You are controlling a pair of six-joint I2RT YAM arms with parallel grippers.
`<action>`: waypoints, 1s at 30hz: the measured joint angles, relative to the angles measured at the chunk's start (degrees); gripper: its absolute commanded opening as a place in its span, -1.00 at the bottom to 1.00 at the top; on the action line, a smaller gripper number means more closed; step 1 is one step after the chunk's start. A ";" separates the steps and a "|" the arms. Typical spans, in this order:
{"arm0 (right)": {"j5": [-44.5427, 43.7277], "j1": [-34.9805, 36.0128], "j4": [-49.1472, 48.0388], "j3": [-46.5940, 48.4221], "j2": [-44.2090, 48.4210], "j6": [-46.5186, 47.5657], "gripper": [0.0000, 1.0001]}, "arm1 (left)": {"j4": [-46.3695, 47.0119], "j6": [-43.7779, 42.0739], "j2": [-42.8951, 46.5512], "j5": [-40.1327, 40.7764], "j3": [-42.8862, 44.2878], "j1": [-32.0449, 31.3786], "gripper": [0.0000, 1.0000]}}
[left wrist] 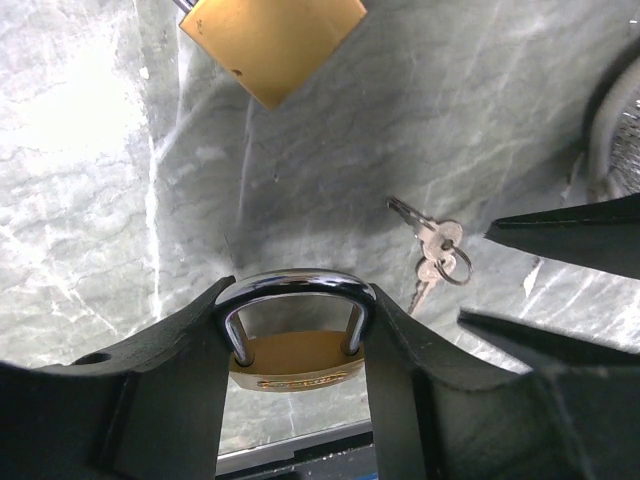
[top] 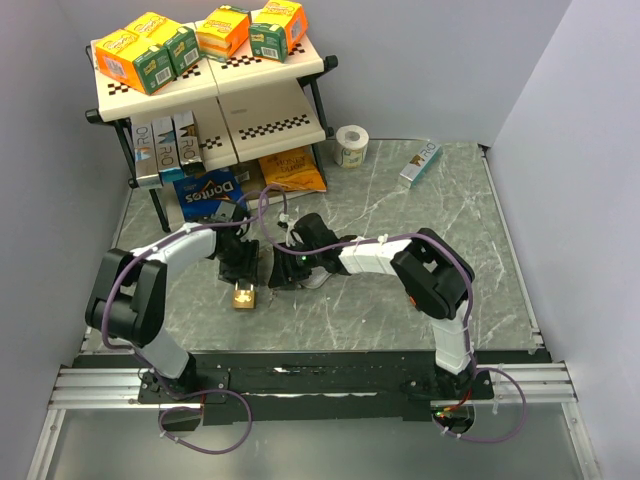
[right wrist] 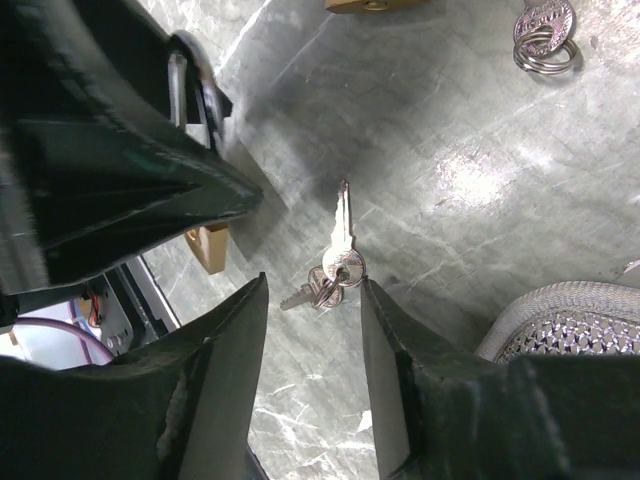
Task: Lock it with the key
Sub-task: Place the key at the center of the board.
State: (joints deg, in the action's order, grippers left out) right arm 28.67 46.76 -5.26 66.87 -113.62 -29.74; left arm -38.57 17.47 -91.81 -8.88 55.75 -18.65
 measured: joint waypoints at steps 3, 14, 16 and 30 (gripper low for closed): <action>-0.07 0.00 0.17 0.00 0.09 0.04 0.09 | 0.33 0.31 -1.14 0.26 -0.11 -0.15 -0.86; -0.90 0.00 0.57 -0.13 1.44 0.96 0.41 | 0.31 0.70 -2.64 1.95 -0.22 -1.25 -0.47; -1.07 -0.02 0.63 -0.13 1.46 1.07 0.45 | 0.17 0.74 -2.82 2.47 -0.09 -1.62 -0.39; -1.18 0.04 1.55 -0.13 4.11 1.75 0.56 | -0.68 1.36 -3.74 3.67 0.81 -1.95 0.39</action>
State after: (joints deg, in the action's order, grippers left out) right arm 27.49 46.81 -3.70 66.74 -109.51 -27.99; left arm -39.24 18.83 -95.55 -5.21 56.55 -20.60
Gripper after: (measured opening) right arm 0.777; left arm 0.628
